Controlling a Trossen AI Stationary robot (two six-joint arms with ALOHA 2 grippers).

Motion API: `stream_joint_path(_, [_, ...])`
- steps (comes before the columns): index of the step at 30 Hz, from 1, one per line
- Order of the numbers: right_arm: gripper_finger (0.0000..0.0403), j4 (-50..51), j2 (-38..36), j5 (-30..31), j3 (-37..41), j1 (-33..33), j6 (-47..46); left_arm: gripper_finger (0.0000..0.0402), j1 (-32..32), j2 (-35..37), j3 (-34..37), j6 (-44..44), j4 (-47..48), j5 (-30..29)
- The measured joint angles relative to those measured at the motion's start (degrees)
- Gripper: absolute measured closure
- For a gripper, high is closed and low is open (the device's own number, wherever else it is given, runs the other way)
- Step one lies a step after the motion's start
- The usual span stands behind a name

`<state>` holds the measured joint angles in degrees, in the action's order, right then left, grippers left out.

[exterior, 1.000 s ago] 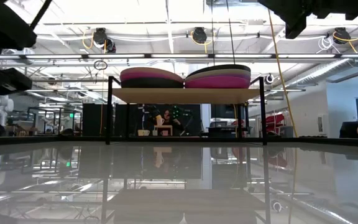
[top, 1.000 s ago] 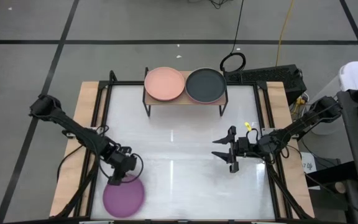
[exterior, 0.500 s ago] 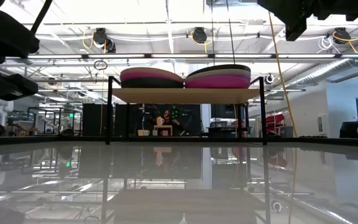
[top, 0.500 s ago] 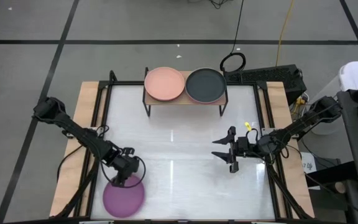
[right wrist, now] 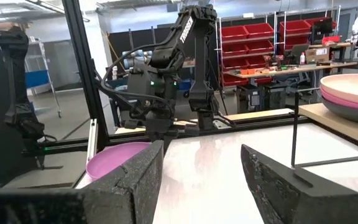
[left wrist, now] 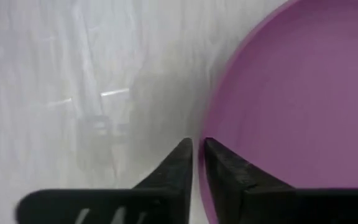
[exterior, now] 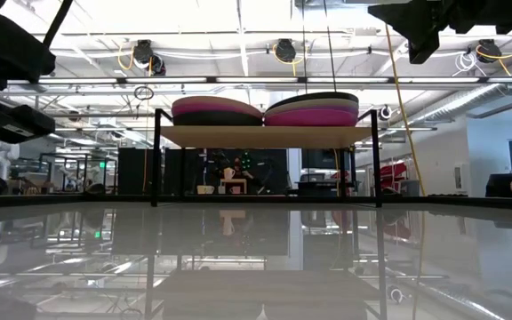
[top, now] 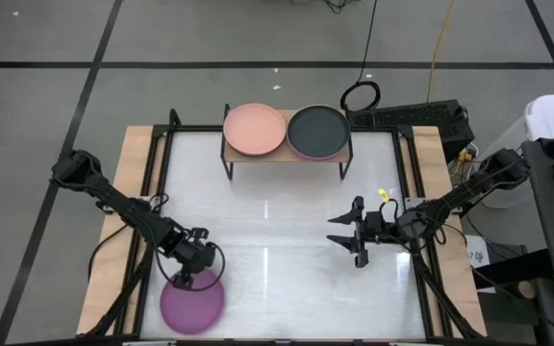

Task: Place and stack plates onto a shelf
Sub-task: Stack the violet plate on top of the pink pink plate on the shelf

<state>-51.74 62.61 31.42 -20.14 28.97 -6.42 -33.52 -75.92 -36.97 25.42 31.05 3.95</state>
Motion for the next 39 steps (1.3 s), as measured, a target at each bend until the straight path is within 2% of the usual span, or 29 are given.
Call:
stream_joint_path(4, [0.0206,-0.04,0.0,0.0,0.0,0.0,0.0,0.0391,0.01,0.0,0.0,-2.34,-0.02,-0.02])
stream_joint_path(15, [0.0206,-0.2,0.0,0.02,0.0,0.0,0.0,0.0396,4.74,4.04,0.0,-4.08,-0.02,-0.57])
stream_joint_path(28, [0.0206,-0.18,0.0,0.03,0.0,0.0,-0.63,0.0399,16.34,19.16,-0.03,-7.33,-1.75,-9.8])
stream_joint_path(39, [0.0206,-0.06,0.0,0.04,0.0,0.0,-0.63,0.0399,26.02,29.9,-0.09,-7.38,-11.4,-10.65])
